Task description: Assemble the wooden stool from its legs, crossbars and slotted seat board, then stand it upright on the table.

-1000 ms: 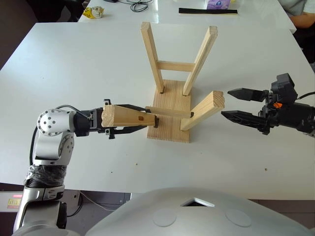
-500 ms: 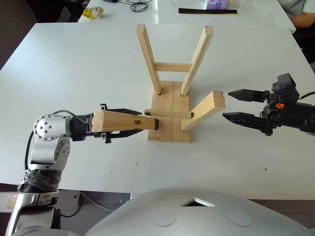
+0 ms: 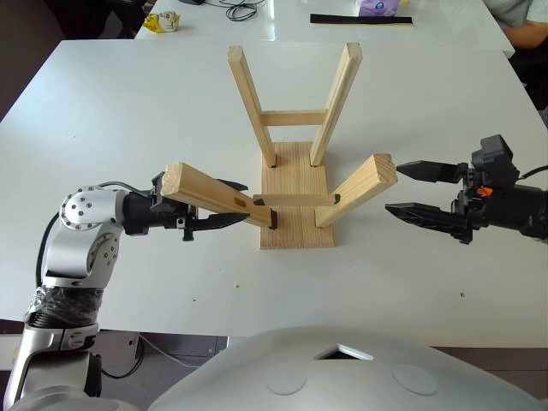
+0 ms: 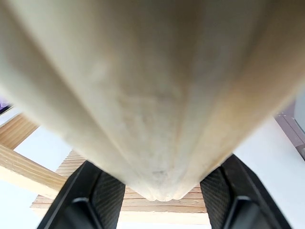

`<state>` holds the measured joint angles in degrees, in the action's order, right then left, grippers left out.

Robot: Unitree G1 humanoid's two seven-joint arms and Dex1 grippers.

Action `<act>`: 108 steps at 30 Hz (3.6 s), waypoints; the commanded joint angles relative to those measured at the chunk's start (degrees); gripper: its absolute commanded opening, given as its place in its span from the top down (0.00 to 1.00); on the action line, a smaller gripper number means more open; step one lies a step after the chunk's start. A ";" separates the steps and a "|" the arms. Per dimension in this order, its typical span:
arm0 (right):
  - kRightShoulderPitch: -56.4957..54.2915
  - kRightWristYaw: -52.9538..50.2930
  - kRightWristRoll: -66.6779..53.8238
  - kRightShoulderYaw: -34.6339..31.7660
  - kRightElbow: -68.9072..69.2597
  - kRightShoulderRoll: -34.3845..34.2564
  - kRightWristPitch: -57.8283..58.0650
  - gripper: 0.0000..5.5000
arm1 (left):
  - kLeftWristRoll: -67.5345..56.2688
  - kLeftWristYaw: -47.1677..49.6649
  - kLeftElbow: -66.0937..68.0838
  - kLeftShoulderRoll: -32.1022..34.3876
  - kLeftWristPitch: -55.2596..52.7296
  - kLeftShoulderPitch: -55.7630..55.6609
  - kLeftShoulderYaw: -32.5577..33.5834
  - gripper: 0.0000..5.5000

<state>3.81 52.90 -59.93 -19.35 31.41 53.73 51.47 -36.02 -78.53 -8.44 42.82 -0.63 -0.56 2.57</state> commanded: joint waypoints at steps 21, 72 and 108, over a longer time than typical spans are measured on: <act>0.22 -1.14 2.60 3.55 2.33 -2.36 -2.79 0.15 | 3.10 -1.25 0.22 3.39 -12.56 -6.99 -4.82 0.63; -8.63 -3.25 7.99 15.05 3.14 -6.22 -4.51 0.15 | 25.57 7.54 2.04 7.09 -10.37 -15.01 -24.08 0.63; -1.95 -7.15 8.47 7.30 2.07 -8.78 -6.55 0.14 | 23.66 18.93 9.41 1.89 -7.55 -10.12 -13.68 0.14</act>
<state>0.27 46.39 -50.60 -8.53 32.08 43.60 44.89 -10.64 -58.78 3.84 43.53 -7.93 -13.21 -13.26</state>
